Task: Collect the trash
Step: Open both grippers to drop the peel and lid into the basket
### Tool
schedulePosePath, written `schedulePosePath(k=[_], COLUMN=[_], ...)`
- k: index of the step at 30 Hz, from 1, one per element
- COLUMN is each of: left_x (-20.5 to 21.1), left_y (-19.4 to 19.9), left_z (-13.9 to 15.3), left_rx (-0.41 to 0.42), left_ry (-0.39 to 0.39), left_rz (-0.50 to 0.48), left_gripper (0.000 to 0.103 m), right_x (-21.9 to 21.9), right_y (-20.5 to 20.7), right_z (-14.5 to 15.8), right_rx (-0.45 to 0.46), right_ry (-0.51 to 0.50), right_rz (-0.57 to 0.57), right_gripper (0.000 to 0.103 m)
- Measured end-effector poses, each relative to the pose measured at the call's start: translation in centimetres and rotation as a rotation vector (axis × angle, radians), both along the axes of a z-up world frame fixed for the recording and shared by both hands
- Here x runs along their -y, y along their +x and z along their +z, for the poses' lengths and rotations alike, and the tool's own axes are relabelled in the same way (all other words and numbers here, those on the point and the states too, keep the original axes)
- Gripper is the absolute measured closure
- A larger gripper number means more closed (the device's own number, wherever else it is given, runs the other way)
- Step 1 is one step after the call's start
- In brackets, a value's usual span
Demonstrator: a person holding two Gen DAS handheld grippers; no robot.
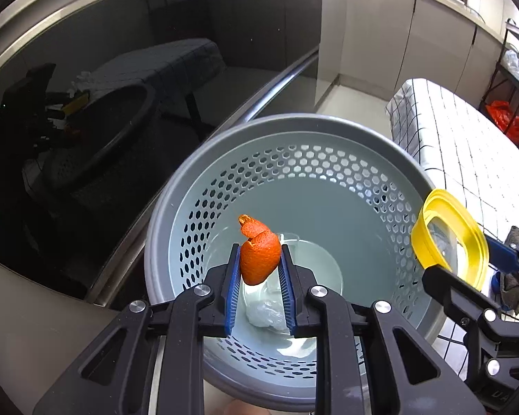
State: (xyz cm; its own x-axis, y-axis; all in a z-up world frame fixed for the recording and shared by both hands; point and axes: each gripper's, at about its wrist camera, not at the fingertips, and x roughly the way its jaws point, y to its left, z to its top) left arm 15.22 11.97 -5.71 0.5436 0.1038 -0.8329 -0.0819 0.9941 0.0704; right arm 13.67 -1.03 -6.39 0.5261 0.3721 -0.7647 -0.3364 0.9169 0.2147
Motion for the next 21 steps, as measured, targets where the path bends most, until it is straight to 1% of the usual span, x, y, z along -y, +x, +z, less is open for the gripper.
schedulePosePath(k=[4,9,17,20,21], left_x=[-0.16,-0.51,-0.77,-0.82,-0.81], left_y=[-0.09,0.02,0.17,0.06,0.04], left_z=[-0.29,-0.8,-0.94,-0.86,-0.84], left_rx=[-0.015,-0.039,-0.045,-0.043,-0.042], left_ry=[0.0,-0.004,-0.008,-0.012,-0.013], left_rz=[0.007,0.019,0.023,0.021,0.021], left_gripper=[0.08,0.079,0.078,0.077,0.077], right_x=[0.16,-0.11,-0.21,-0.14,-0.11], right_y=[0.05,0.5,0.73,0.73,0.71], right_z=[-0.07,-0.47,-0.7,-0.63,-0.58], right_rx=[-0.011,-0.021,-0.014,-0.01,-0.007], right_ry=[0.012,0.004,0.008,0.013,0.015], right_rz=[0.005,0.012,0.022,0.02,0.021], right_gripper=[0.035,0.035,0.034,0.033,0.031])
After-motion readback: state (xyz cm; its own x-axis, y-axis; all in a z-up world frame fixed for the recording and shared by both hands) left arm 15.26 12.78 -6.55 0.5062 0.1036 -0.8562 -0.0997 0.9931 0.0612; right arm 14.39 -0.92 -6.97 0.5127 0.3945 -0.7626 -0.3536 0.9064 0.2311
